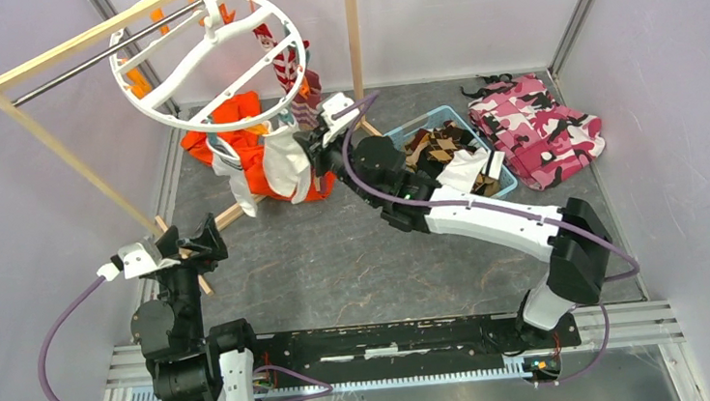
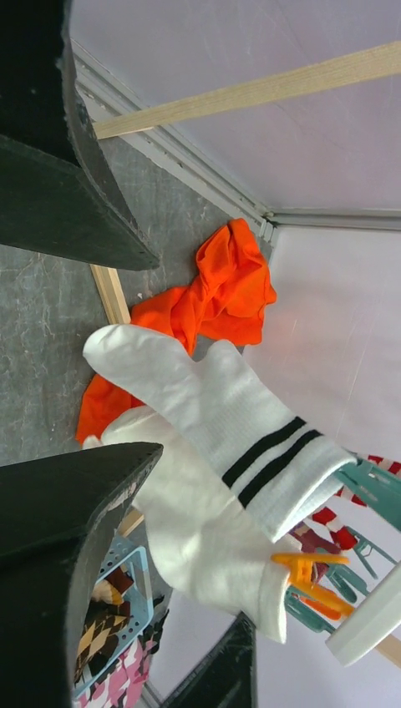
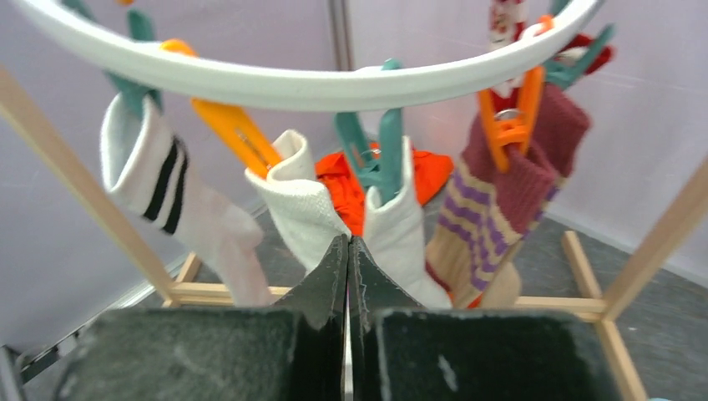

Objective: Clip the socks to the hanger
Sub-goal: Rotate the hanger at the clothesline.

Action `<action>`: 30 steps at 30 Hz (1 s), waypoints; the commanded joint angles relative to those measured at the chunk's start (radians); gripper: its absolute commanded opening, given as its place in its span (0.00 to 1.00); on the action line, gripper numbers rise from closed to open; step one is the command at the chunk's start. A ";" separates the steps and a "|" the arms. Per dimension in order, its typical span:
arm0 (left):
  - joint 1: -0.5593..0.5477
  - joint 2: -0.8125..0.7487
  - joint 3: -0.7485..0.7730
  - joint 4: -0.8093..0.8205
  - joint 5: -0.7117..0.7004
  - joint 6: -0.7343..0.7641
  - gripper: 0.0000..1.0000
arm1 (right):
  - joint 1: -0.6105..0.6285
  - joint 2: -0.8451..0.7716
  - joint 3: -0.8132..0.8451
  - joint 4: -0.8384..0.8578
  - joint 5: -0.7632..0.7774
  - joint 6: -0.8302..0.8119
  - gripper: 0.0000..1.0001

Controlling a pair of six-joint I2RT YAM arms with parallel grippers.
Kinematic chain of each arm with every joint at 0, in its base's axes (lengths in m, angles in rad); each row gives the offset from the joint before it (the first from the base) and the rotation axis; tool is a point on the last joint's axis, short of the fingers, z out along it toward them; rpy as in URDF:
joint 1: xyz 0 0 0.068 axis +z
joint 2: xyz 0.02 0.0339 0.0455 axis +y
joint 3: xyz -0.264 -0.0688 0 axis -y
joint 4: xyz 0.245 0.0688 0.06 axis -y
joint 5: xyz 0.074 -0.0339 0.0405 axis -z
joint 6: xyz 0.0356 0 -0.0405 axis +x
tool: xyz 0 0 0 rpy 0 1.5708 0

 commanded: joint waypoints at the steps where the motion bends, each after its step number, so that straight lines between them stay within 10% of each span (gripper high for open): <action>1: 0.001 -0.004 0.009 0.057 0.046 -0.017 0.80 | -0.071 -0.084 -0.023 -0.019 -0.024 -0.023 0.00; 30: 0.001 0.079 -0.014 0.243 0.288 -0.142 0.79 | -0.476 0.256 0.449 -0.118 -0.258 -0.033 0.00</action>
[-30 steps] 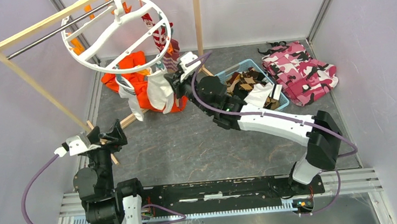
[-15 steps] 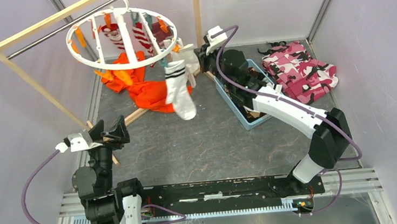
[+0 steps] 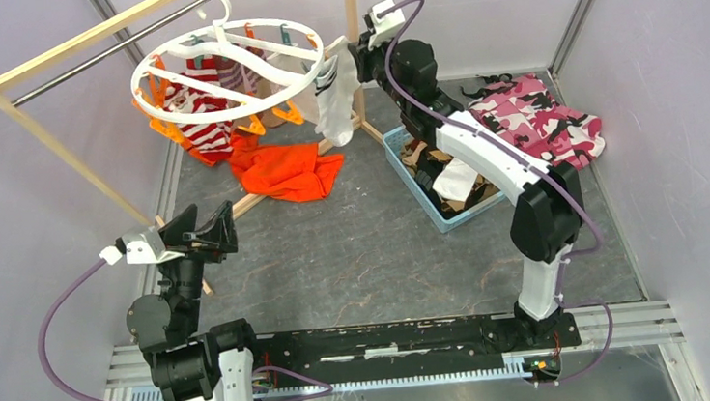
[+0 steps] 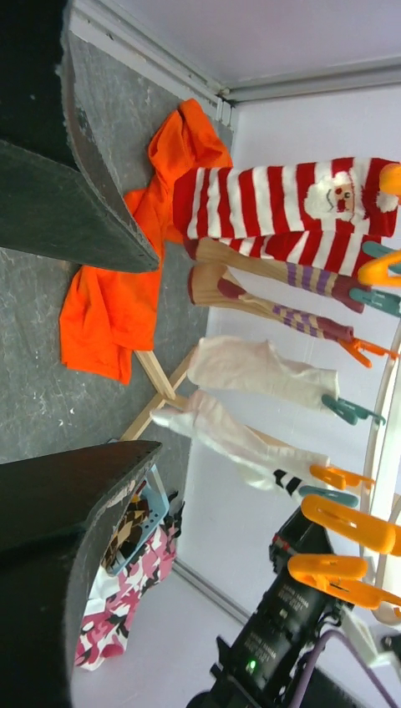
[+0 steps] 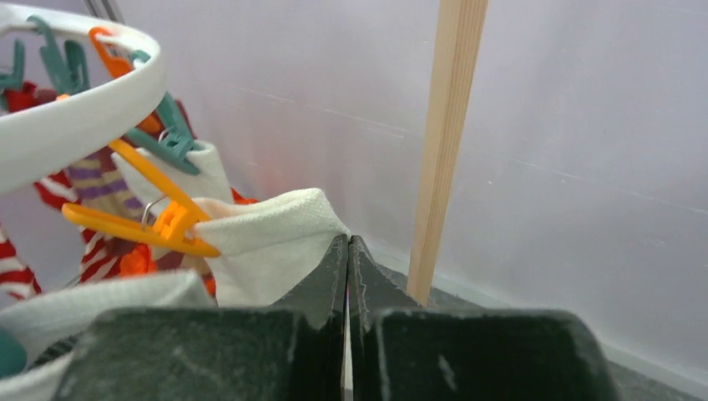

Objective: Clip the socks to the hanger
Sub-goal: Rotate the hanger at the clothesline.

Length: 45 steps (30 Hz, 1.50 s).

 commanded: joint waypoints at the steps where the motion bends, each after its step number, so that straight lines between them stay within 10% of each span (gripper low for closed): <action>1: 0.000 0.022 -0.003 0.064 0.056 -0.059 0.79 | -0.013 0.073 0.134 0.040 -0.037 0.003 0.00; 45: 0.000 0.128 -0.152 0.303 0.188 -0.198 0.79 | -0.098 -0.103 -0.113 0.107 -0.422 0.050 0.38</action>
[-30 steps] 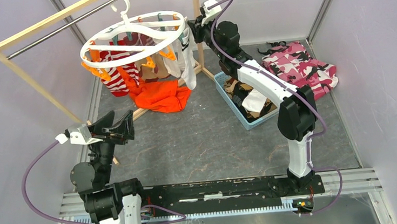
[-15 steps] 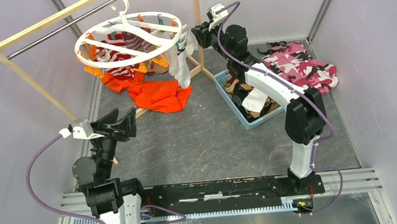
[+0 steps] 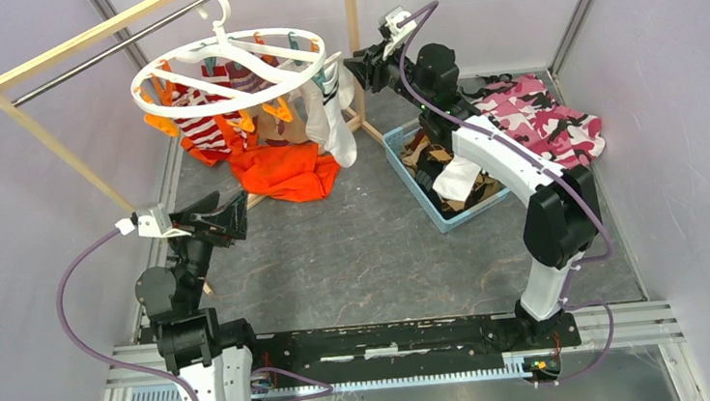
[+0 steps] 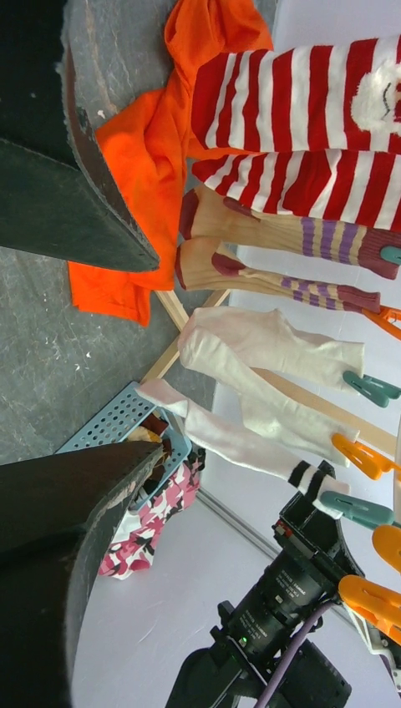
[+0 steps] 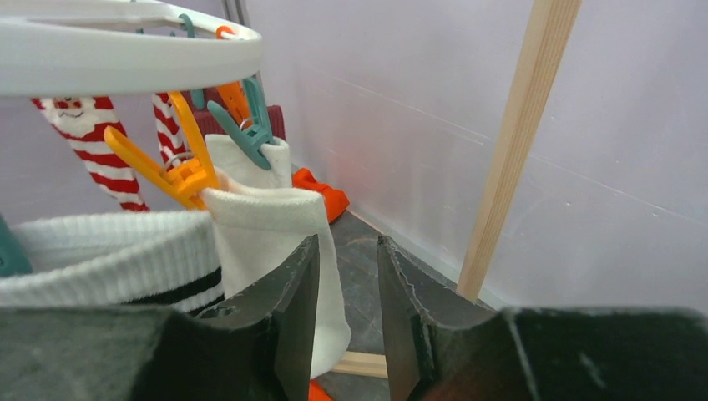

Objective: Clip the socks to the hanger
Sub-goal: Rotate the hanger at the clothesline.

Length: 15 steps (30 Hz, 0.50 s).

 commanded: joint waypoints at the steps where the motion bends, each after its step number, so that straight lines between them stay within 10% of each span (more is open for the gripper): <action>1: 0.000 0.035 -0.018 0.101 0.039 -0.043 0.79 | -0.028 -0.078 -0.020 -0.007 -0.126 0.001 0.38; 15: 0.000 0.170 -0.065 0.271 0.093 -0.114 0.74 | -0.148 -0.164 -0.024 -0.183 -0.442 -0.096 0.49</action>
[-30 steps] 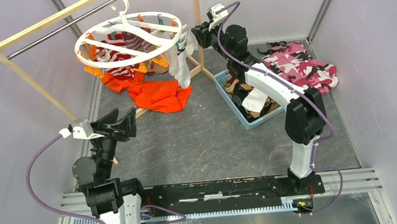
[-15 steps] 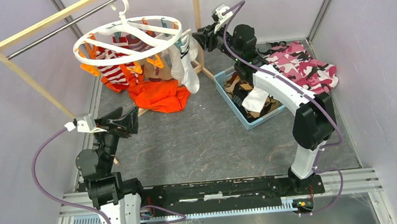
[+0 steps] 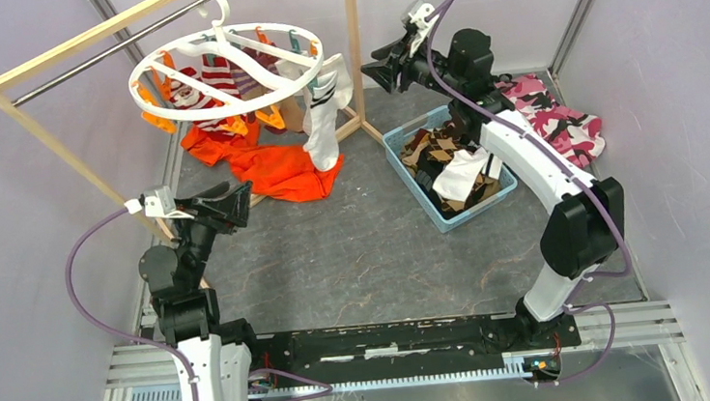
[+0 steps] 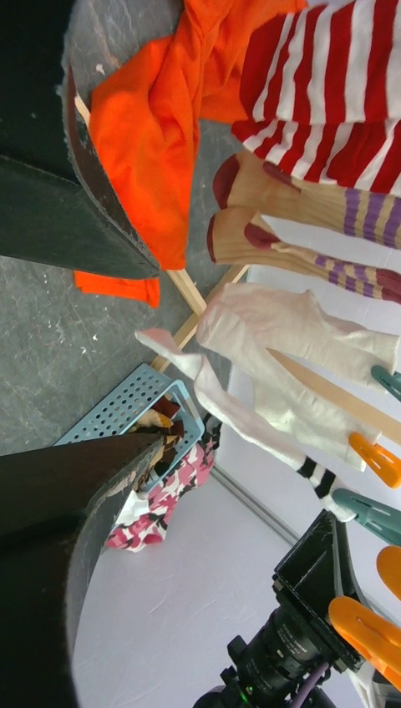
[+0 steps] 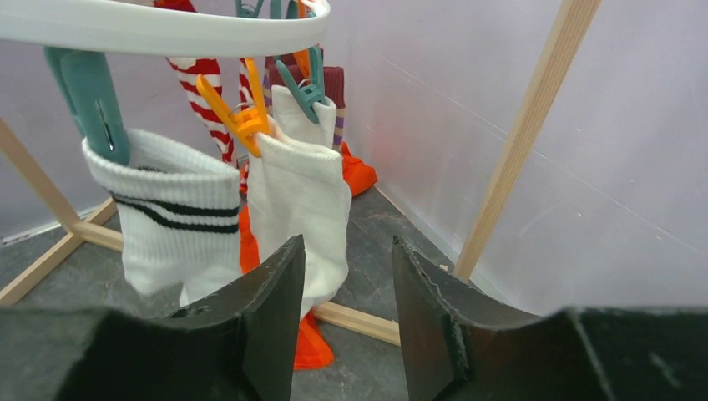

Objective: Clip the socks to the hanger
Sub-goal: Rotate the hanger at the clothesline, then pick up the sock from the bin.

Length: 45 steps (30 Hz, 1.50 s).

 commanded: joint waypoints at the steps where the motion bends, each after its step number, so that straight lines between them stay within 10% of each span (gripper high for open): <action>1: 0.000 0.034 -0.014 0.121 0.039 -0.063 0.73 | -0.047 -0.065 -0.001 -0.078 -0.162 -0.054 0.50; 12: -0.052 0.161 -0.026 0.208 0.042 -0.085 0.65 | -0.173 -0.120 -0.018 -0.522 -0.381 -0.375 0.63; 21: -0.192 0.234 -0.044 0.241 -0.039 -0.056 0.65 | -0.333 -0.164 -0.146 -0.986 -0.141 -0.769 0.72; 29: -0.252 0.262 -0.064 0.266 -0.045 -0.071 0.66 | -0.385 -0.150 -0.252 -0.996 -0.088 -0.936 0.70; 33: -0.259 0.245 -0.075 0.266 -0.046 -0.078 0.66 | -0.386 -0.103 -0.229 -0.996 -0.110 -0.933 0.62; 41: -0.269 0.236 -0.083 0.266 -0.051 -0.089 0.66 | -0.386 -0.078 -0.162 -1.018 -0.138 -0.920 0.07; 45: -0.271 0.233 -0.079 0.253 -0.042 -0.083 0.66 | -0.432 -0.139 -0.073 -1.023 -0.180 -0.882 0.00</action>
